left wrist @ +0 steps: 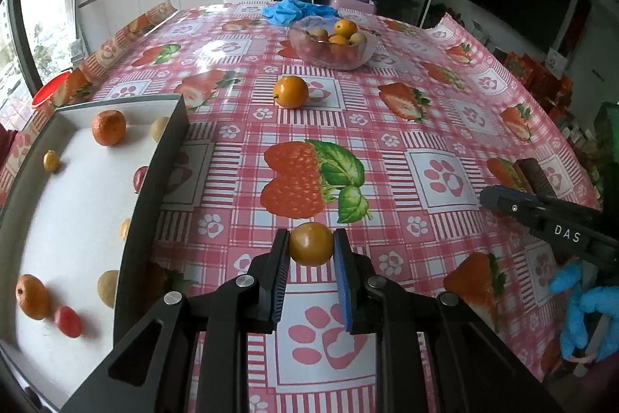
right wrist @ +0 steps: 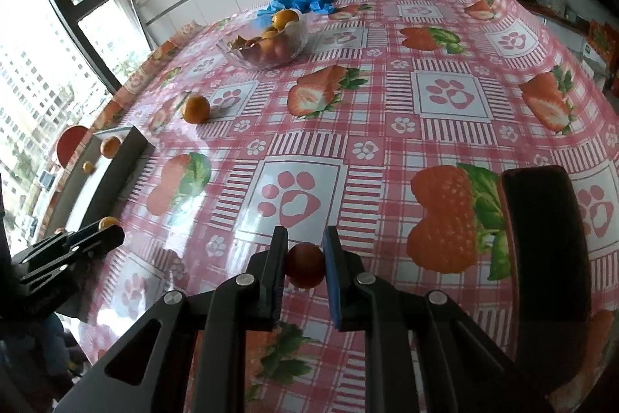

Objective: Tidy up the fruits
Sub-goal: 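Carry the orange fruit and tomato over the white tray and open both grippers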

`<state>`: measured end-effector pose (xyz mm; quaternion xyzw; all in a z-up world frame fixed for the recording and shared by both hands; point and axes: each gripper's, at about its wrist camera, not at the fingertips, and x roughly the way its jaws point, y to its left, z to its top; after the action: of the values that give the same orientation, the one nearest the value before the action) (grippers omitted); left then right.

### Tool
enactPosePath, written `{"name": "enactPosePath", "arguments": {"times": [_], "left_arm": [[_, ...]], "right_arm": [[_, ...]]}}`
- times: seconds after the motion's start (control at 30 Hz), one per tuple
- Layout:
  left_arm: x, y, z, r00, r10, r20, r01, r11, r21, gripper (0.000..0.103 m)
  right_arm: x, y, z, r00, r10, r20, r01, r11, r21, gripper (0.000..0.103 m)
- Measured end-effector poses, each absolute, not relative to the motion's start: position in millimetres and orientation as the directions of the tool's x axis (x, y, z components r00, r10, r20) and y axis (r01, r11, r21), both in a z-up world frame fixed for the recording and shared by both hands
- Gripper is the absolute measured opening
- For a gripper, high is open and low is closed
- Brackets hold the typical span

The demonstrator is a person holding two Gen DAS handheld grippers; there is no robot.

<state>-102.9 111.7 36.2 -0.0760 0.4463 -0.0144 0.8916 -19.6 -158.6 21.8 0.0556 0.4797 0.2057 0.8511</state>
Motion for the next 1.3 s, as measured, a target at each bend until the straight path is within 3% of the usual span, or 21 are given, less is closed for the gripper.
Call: {"name": "enactPosePath", "arguments": {"times": [0.5, 0.9, 1.3], "left_arm": [[-131, 149, 69, 0.657, -0.024, -0.754, -0.108, 0.986, -0.125, 0.023], [-143, 202, 82, 0.664, 0.088, -0.743, -0.213, 0.974, -0.075, 0.023], [-155, 272, 57, 0.605, 0.181, -0.776, -0.358, 0.932, -0.061, 0.023]], "right_arm": [[-28, -122, 48, 0.448, 0.45, -0.773, -0.379, 0.878, 0.292, 0.02], [-29, -5, 89, 0.336, 0.587, -0.736, -0.584, 0.743, 0.327, 0.02], [-38, 116, 71, 0.163, 0.603, -0.781, -0.704, 0.625, 0.336, 0.02]]}}
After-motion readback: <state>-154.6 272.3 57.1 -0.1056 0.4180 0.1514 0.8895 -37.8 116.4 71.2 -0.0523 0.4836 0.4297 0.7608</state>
